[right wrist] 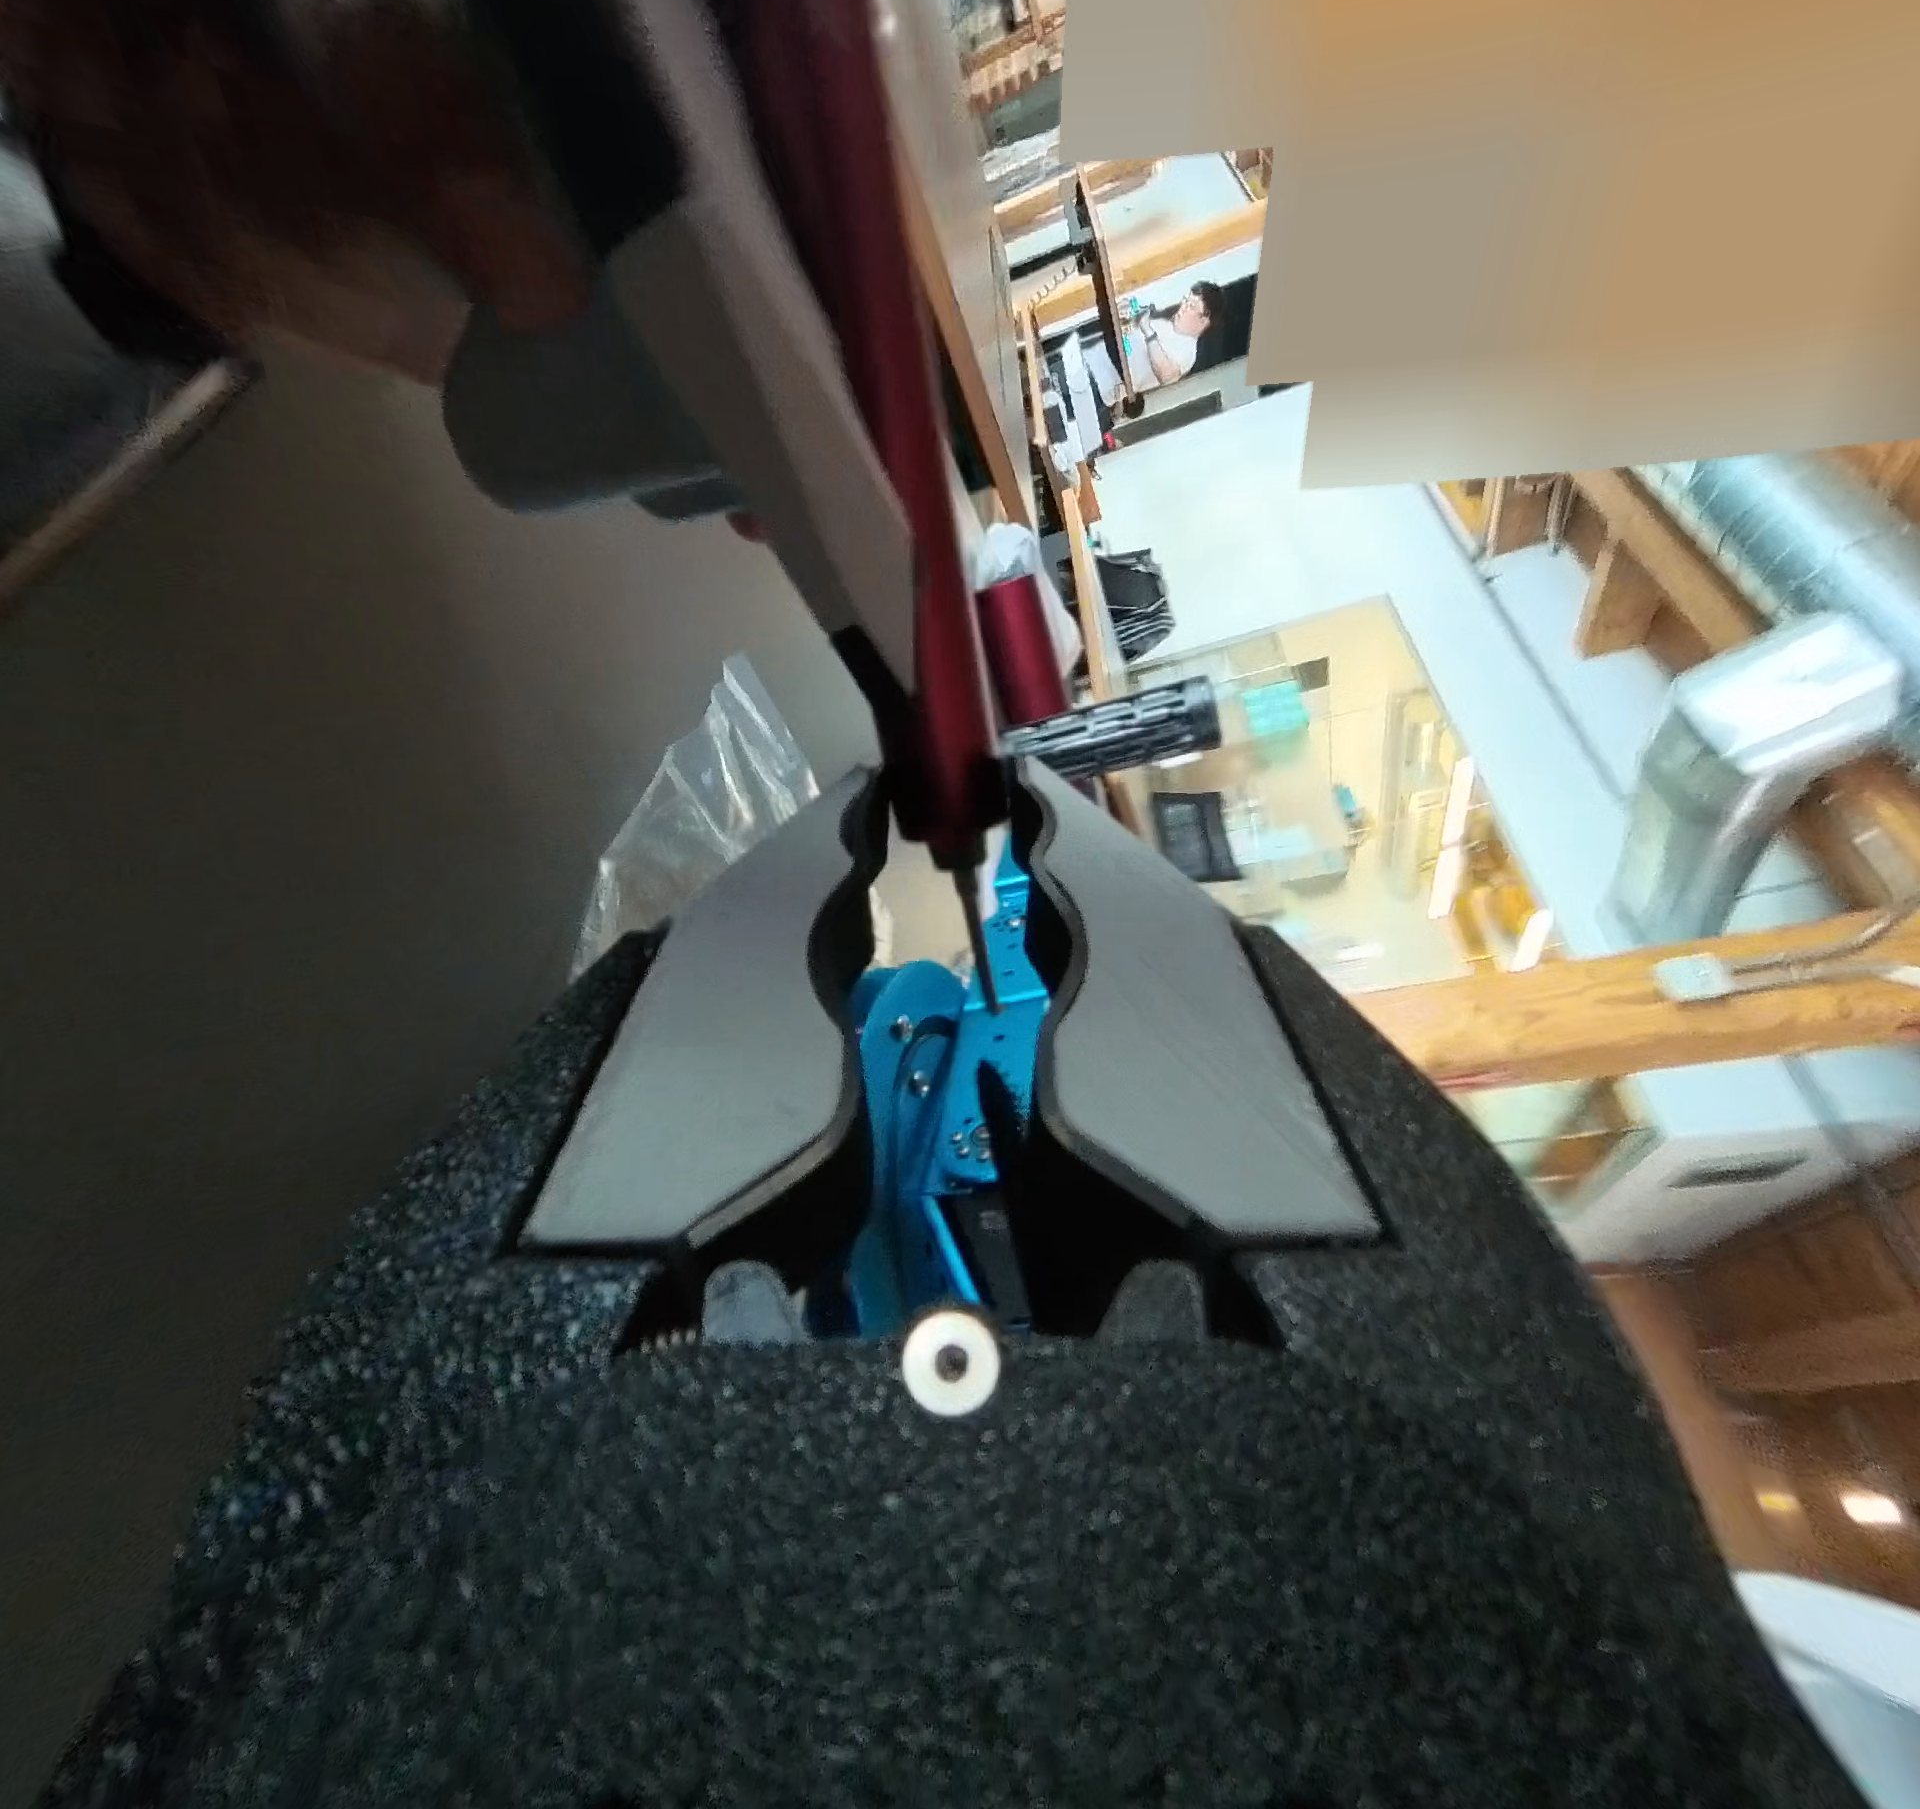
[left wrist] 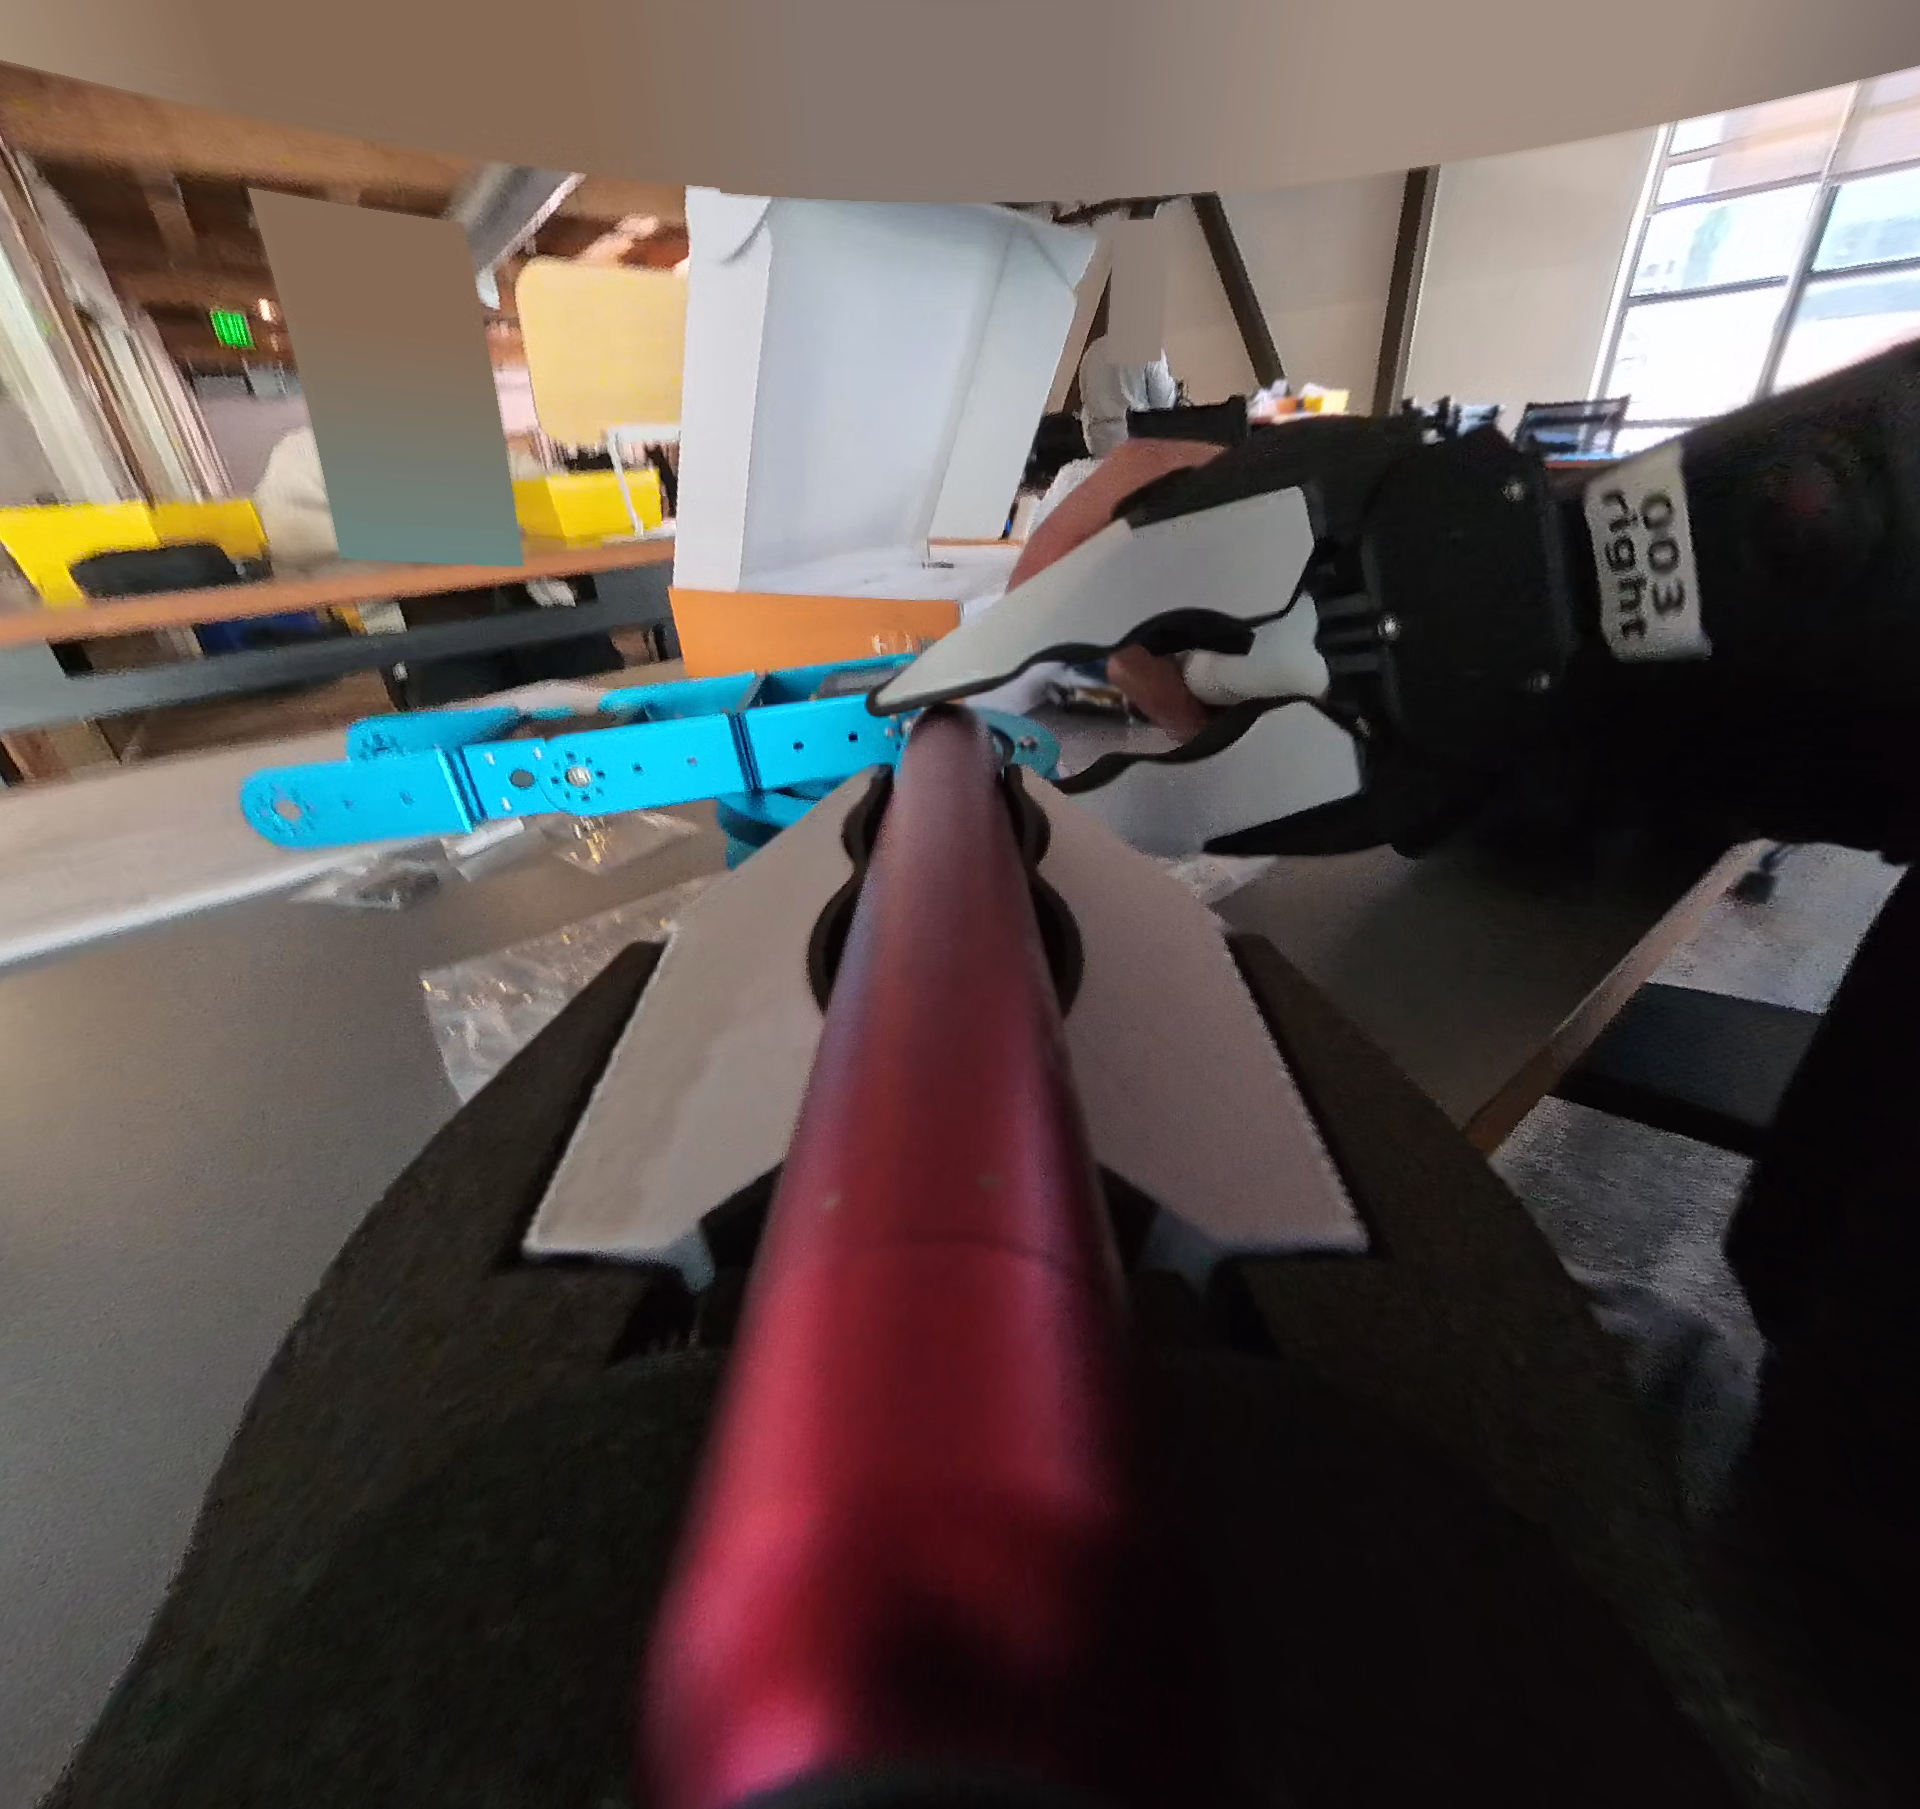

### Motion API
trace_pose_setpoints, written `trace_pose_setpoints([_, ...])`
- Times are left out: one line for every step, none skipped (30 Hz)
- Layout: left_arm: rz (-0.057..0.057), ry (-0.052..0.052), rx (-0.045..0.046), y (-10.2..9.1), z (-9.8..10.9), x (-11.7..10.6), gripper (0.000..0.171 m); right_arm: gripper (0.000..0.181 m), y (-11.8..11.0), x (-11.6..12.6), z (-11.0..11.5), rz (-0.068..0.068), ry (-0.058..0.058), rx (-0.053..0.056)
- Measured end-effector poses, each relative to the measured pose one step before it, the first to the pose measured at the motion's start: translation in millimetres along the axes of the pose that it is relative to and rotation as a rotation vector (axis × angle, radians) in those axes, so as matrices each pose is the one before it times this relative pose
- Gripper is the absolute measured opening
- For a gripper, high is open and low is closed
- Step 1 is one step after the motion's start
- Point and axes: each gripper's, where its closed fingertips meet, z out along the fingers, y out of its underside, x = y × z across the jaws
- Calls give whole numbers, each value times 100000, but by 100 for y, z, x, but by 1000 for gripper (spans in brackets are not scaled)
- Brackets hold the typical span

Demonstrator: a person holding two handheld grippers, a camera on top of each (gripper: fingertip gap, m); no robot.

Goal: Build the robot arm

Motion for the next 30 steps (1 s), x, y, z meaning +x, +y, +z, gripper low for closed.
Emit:
trace_pose_setpoints([3047, -356, 2210, -458, -252, -66, 20, 24, -173, 420, -357, 10154, -2050, 1413])
trace_pose_setpoints([2909, -1555, 1204, -409, -304, -271, 20, 29, -52, 681, -382, 12951, -2828, 1281])
trace_pose_setpoints([3616, -1803, 2004, -513, -382, -291, 19, 36, -93, 860, -466, 13793, -3179, 2391])
trace_pose_setpoints([4376, -133, 3254, -624, -444, -31, 20, 41, -257, 724, -492, 15358, -5030, 3169])
trace_pose_setpoints([4873, 258, 3286, -686, -433, 105, 20, 47, -627, 559, -477, 17122, -5959, 3851])
trace_pose_setpoints([5177, -855, 2587, -674, -367, 25, 20, 50, -1098, 34, -549, 16445, -7981, 5656])
trace_pose_setpoints([6604, -1743, 2350, -697, -306, -12, 20, 46, -1160, -560, -631, 13766, -9006, 6126])
trace_pose_setpoints([6919, -2780, 1775, -662, -250, -135, 21, 46, -809, -454, -512, 10280, -5746, 4753])
trace_pose_setpoints([6315, -2790, 1382, -598, -181, -178, 21, 41, -340, -345, -312, 7423, -3778, 2696])
trace_pose_setpoints([5634, -2474, 562, -493, -80, -204, 19, 37, 212, -322, -6, 8078, -4102, -169])
trace_pose_setpoints([5658, -2463, 223, -448, -32, -192, 19, 37, 494, -168, 267, 9490, -3430, -1171])
trace_pose_setpoints([5125, -805, 787, -493, -1, 44, 19, 38, 771, -181, 605, 11569, -4336, -2326])
trace_pose_setpoints([4391, 1021, 872, -469, 58, 350, 19, 48, 1047, -639, 899, 12406, -7905, -4159])
trace_pose_setpoints([4931, 1115, 301, -390, 79, 455, 19, 60, 784, -921, 996, 11429, -10177, -2539])
trace_pose_setpoints([5227, 911, 734, -419, 101, 503, 19, 62, 340, -529, 932, 10482, -7075, 682])
trace_pose_setpoints([4250, 1848, 1424, -471, 96, 665, 19, 60, -15, -437, 671, 8005, -6011, 3193])
trace_pose_setpoints([3155, 1526, 709, -348, 90, 620, 20, 53, -110, -562, 354, 5201, -6002, 3624])
trace_pose_setpoints([1938, 1469, -32, -191, 103, 571, 21, 49, -130, -334, 136, 2051, -3529, 3006])
trace_pose_setpoints([1362, 1667, -795, -53, 103, 569, 20, 38, -62, -22, -28, -1079, -751, 1799])
trace_pose_setpoints([895, 36, -2017, 162, 89, 277, 21, 29, 173, -208, -86, -3147, -1212, -334])
trace_pose_setpoints([84, 74, -2274, 280, 91, 200, 21, 23, 70, -78, -152, -1408, 140, -299])
trace_pose_setpoints([-1235, 327, 162, -26, 57, 154, 21, 23, 121, -72, -154, -1253, -36, -620])
trace_pose_setpoints([-3450, 686, 266, -94, 41, 105, 21, 22, 87, -267, -145, -1083, -1497, -79])
trace_pose_setpoints([-5247, 732, -347, 2, 88, 24, 21, 22, -12, -166, -159, -887, -860, 157])
trace_pose_setpoints([-4991, 357, -444, 64, 125, -60, 23, 23, -45, -78, -181, -1336, -233, -43])
trace_pose_setpoints([-3578, 21, -416, 92, 112, -115, 25, 22, -38, -72, -162, -863, -400, -316])
trace_pose_setpoints([-1986, 173, -387, 76, 104, -21, 26, 22, -43, -19, -154, -1023, -93, -184])
trace_pose_setpoints([-1193, -29, -606, 122, 99, -25, 25, 22, -48, 51, -111, -794, 338, 121])
trace_pose_setpoints([-933, 507, -385, 96, 44, 70, 24, 22, -15, 49, -71, -99, 71, -198])
trace_pose_setpoints([-549, 1037, -80, 64, 24, 182, 24, 22, 13, 60, -25, -20, 23, -166])
